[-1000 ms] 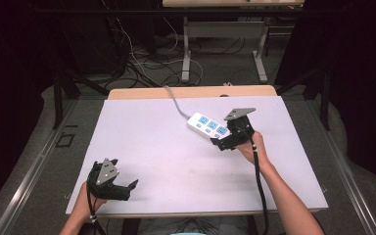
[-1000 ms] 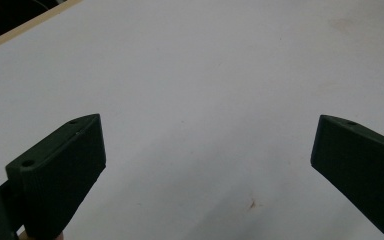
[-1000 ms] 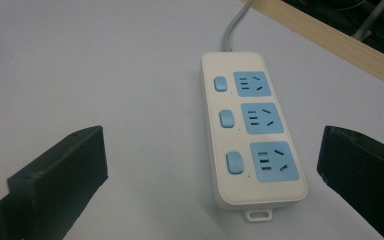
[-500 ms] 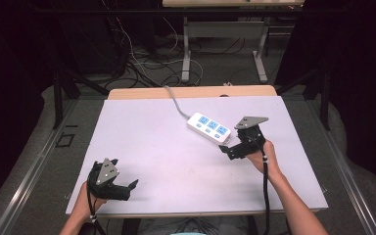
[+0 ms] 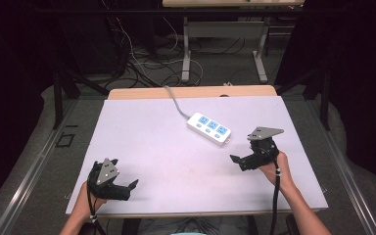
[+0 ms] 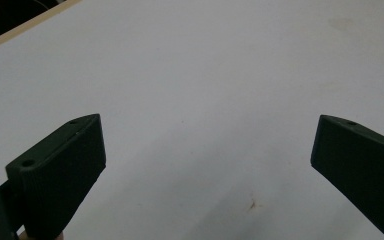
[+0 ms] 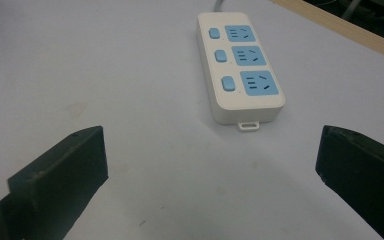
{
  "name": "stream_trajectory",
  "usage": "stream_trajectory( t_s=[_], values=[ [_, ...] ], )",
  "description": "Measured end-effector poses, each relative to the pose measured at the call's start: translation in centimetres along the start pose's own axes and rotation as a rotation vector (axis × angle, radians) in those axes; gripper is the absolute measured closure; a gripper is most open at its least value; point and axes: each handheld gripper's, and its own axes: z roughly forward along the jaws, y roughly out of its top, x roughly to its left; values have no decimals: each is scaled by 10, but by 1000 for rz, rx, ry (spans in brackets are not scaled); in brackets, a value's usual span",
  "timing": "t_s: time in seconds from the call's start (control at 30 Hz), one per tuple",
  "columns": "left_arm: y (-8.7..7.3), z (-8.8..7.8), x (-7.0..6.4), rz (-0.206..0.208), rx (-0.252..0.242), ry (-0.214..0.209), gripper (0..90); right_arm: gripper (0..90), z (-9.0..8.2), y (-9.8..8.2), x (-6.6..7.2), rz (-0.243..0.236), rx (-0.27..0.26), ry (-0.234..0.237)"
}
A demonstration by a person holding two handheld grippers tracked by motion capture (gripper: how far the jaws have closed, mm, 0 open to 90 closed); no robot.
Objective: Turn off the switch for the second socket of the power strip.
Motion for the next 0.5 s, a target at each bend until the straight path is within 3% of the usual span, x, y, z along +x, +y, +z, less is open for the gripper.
stream_trajectory(
  t_s=[0.5],
  values=[
    [0,1,0,-3,-1,1,10,0,-13,-22,3,16,14,-18]
  ],
)
